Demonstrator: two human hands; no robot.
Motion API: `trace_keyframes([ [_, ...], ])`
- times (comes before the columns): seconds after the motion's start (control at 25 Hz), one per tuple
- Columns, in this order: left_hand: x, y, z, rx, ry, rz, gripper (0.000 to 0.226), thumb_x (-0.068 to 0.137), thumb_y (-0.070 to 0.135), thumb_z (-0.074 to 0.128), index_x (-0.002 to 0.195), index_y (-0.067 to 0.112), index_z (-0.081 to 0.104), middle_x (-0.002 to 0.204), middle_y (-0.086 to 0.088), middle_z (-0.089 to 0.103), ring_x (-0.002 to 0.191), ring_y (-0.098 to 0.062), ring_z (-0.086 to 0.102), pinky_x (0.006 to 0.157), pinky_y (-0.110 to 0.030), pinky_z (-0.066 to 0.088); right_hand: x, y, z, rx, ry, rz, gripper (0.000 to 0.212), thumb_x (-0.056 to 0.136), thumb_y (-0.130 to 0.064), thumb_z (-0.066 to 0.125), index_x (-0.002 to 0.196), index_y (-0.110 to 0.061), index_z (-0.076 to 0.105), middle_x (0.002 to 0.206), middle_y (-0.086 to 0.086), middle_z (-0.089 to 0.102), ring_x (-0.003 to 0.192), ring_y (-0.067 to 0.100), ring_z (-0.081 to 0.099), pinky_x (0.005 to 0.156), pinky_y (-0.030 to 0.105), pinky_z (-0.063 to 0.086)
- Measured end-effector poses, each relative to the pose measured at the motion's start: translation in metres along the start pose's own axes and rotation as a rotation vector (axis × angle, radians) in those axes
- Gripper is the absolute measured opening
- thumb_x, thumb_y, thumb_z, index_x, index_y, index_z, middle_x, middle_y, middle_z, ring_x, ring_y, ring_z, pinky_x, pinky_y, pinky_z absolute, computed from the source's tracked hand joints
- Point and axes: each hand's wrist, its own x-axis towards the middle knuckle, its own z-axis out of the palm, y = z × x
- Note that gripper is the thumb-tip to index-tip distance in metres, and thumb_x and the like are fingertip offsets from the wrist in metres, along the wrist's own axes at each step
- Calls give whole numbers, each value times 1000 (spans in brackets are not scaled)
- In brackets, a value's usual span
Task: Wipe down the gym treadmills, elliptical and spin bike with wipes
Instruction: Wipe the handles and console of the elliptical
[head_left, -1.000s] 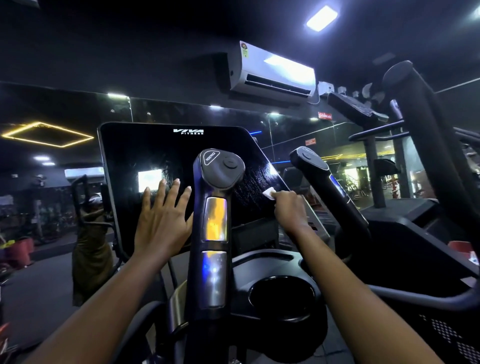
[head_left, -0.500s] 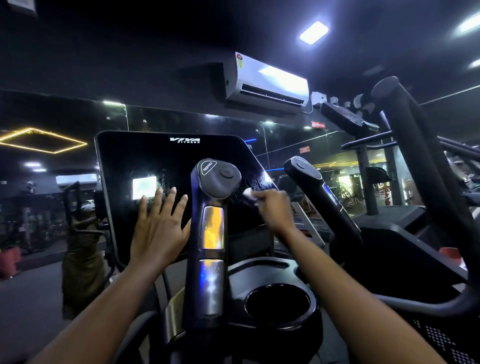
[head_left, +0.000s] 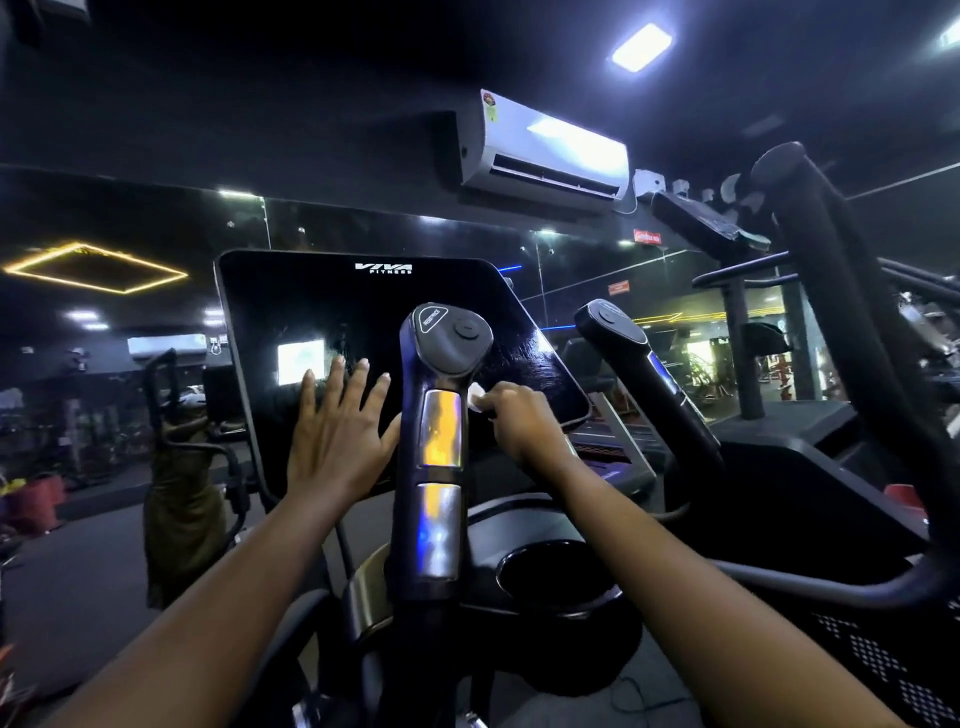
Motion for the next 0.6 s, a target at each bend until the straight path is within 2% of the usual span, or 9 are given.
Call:
trace_keyframes([
  [0.08,0,-3,5,-36,24,10,62,98,51,21,151,20,19,159,-6,11,147,-26,-2,117,-47,-5,-9,-4,-11,101,-103,-108,40,82,0,50,115,-17,67,112,7,64,104,29,58,85,30,40],
  [0.12,-4,-5,6,-55,44,10,64,96,53,19,150,18,22,158,-7,16,147,-27,2,116,-47,-4,-9,1,-18,144,-119,-110,39,81,0,53,113,-17,68,112,7,66,104,28,59,87,30,42],
  [0.24,-25,-7,11,-44,56,46,86,82,57,-7,148,14,29,155,-11,24,146,-29,12,116,-48,-1,-3,28,-35,83,-131,121,35,84,-4,55,113,-19,67,115,14,65,109,32,57,91,35,45],
  [0.32,-39,-7,12,-24,47,64,91,82,58,-15,147,14,29,155,-11,24,145,-29,14,116,-47,2,-10,34,-37,21,-199,245,37,87,-4,51,117,-20,65,119,16,61,113,34,53,91,35,42],
  [0.4,-45,-8,13,-20,22,46,87,81,57,-9,148,16,27,156,-8,20,146,-27,11,116,-46,1,-22,23,-33,-26,-203,191,38,88,-2,47,116,-19,65,118,15,62,111,36,53,90,35,41],
  [0.48,-47,-8,14,-17,16,35,86,79,56,-7,149,18,24,157,-6,17,146,-26,9,116,-45,-1,-31,8,-32,-20,-173,62,38,87,1,46,113,-18,67,117,10,64,109,34,55,89,34,39],
  [0.6,-49,-8,14,-7,8,35,89,75,55,-15,151,21,15,159,-4,8,147,-24,1,116,-43,-4,-34,-16,-37,0,-169,-44,36,87,0,48,113,-18,66,117,4,65,110,28,56,86,31,36],
])
